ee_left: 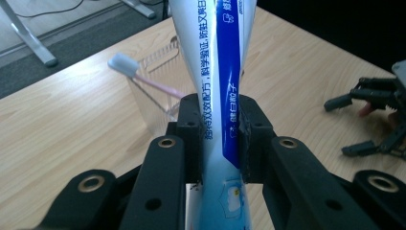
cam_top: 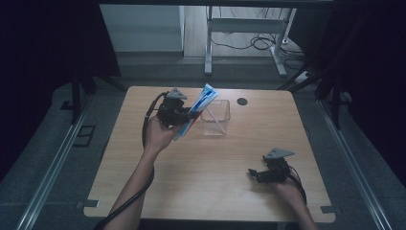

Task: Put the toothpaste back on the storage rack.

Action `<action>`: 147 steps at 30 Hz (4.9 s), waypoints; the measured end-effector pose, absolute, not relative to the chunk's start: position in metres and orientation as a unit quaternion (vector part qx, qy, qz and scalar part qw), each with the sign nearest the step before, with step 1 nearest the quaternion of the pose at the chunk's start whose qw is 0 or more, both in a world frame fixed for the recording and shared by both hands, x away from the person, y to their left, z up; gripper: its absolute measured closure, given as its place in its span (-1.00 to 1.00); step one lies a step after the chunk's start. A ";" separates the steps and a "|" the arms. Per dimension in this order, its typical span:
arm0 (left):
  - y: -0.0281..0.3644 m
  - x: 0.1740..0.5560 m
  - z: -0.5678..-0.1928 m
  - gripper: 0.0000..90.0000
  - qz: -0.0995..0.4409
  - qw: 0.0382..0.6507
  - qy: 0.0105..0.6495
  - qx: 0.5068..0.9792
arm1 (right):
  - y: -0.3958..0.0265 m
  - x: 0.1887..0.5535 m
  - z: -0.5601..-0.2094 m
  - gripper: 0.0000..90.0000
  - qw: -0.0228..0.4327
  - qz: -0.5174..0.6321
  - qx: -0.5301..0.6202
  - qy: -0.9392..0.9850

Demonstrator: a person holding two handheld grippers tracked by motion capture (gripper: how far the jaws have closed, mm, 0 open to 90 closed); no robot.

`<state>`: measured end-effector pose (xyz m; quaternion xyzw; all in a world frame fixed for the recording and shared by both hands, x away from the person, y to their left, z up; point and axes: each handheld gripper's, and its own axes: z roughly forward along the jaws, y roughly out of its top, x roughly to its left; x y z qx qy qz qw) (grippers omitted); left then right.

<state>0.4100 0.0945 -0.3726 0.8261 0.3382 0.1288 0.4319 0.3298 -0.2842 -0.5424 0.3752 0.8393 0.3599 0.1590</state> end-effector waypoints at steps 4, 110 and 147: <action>0.089 0.418 -0.371 0.67 0.127 0.439 0.338 0.823 | -0.284 0.330 -0.542 -0.70 0.160 0.360 0.374 0.840; 0.000 0.503 -0.454 0.60 0.194 0.418 0.315 0.830 | -0.285 0.330 -0.542 -0.70 0.158 0.361 0.374 0.840; 0.018 0.496 -0.454 0.12 0.170 0.425 0.319 0.830 | -0.284 0.330 -0.542 -0.70 0.159 0.360 0.374 0.839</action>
